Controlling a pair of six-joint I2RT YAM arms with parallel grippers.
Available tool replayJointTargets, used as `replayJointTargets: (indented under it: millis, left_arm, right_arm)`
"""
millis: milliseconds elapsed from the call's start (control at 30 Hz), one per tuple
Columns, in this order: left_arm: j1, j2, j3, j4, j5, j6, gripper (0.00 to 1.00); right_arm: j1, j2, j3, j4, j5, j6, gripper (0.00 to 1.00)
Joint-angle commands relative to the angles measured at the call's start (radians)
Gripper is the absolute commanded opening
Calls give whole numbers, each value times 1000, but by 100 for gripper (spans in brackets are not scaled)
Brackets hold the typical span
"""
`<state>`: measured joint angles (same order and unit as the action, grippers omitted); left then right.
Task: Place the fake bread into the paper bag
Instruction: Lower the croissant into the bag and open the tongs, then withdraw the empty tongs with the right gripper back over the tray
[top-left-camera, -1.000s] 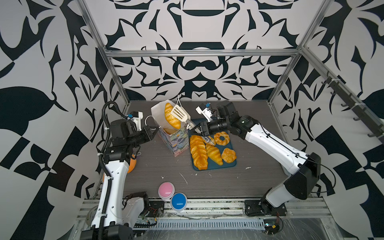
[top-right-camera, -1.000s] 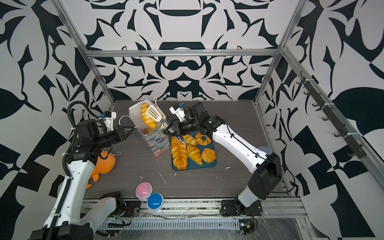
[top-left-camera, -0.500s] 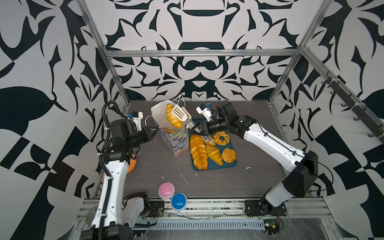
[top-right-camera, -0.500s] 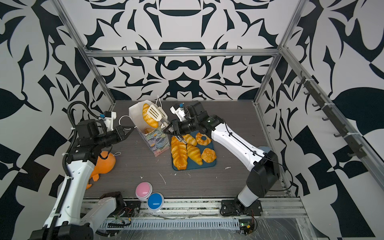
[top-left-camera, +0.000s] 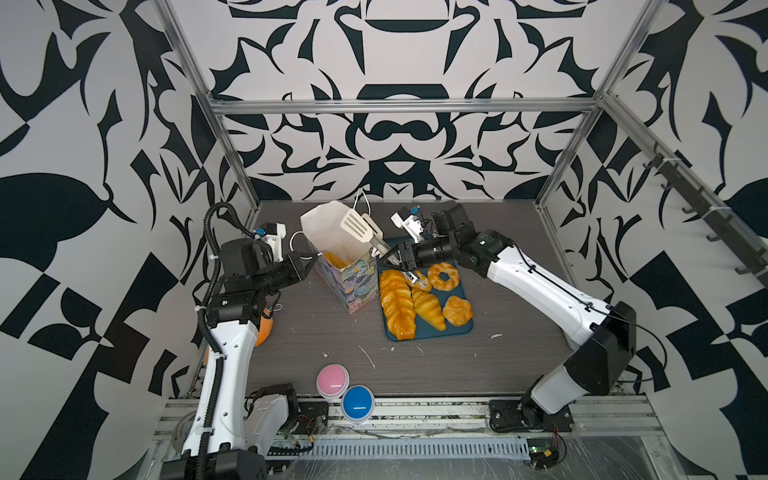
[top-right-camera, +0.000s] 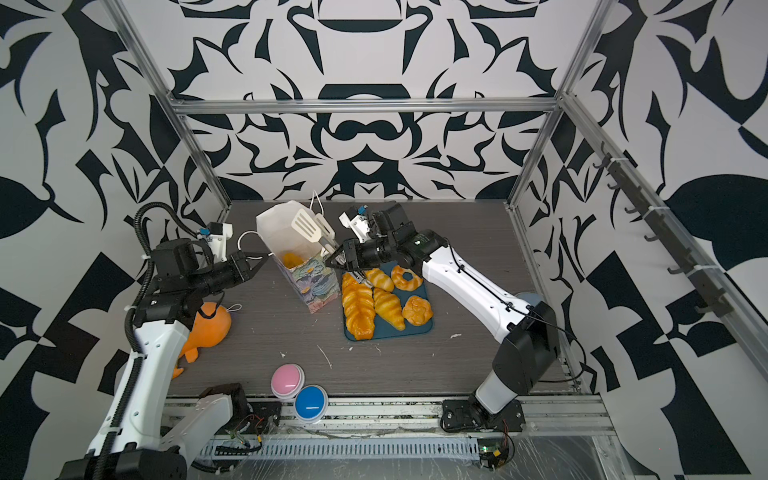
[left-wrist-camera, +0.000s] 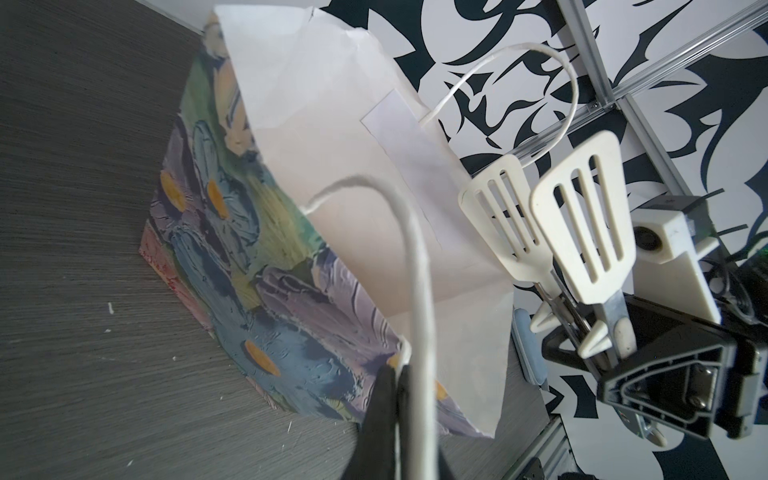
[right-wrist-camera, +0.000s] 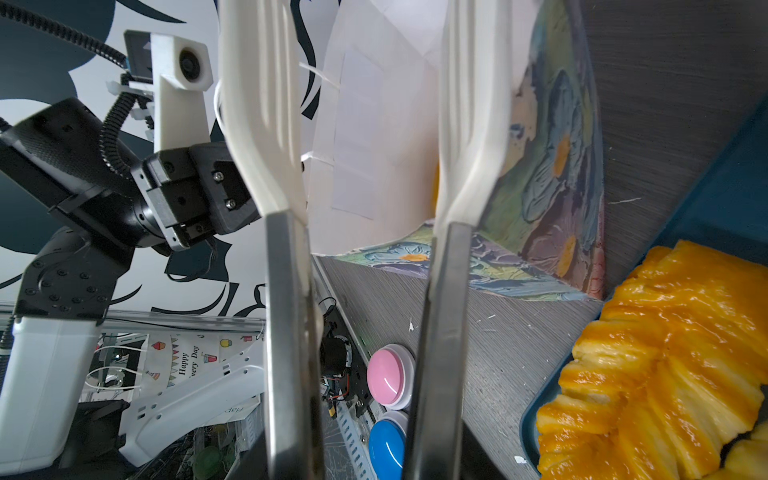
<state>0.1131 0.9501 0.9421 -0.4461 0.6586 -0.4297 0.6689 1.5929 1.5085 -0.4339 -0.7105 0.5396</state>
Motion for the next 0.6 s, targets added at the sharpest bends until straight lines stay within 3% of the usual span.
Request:
replayJointTargets:
  millis: [0, 567]
  left_arm:
    - [3, -7, -9, 0, 6, 0, 0]
    - [4, -3, -3, 12, 17, -9, 0]
  right_arm:
    - [-2, -36, 66, 36, -13, -18, 47]
    - [-6, -115, 146, -109, 38, -99, 46]
